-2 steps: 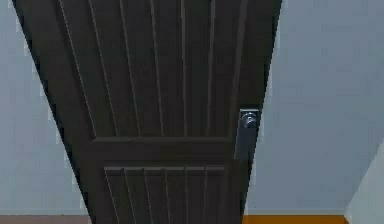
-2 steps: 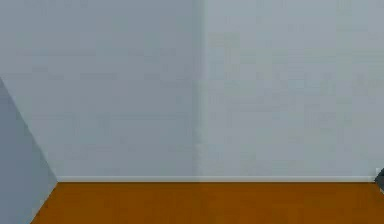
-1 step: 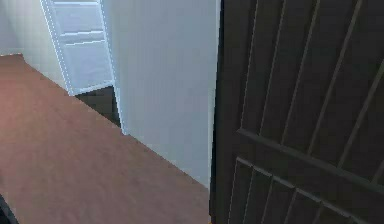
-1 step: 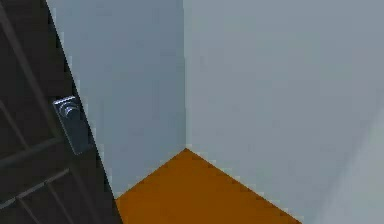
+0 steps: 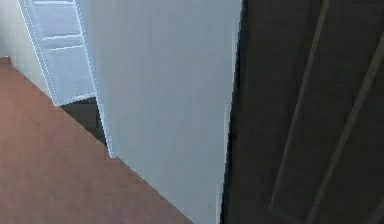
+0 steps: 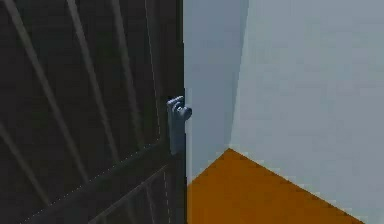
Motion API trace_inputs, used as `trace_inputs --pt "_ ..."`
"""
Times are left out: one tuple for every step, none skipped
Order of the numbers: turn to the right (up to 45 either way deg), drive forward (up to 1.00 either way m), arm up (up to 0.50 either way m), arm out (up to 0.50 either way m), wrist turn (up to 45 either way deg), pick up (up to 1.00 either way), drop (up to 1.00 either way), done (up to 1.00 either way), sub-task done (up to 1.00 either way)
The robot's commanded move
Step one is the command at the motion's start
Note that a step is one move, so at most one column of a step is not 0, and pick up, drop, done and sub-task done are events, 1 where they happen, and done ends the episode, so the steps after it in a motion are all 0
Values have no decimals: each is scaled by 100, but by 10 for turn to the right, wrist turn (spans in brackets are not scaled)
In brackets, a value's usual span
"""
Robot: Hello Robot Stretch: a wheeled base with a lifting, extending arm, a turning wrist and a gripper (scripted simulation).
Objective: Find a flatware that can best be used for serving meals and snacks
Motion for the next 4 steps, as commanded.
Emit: trace_inputs --pt "-360 0 0 0 0 0 0 0 0" --pt "0 100 0 0 0 0 0 0 0" --pt "0 100 0 0 0 0 0 0 0" --pt "-240 0 0 0 0 0 0 0 0"
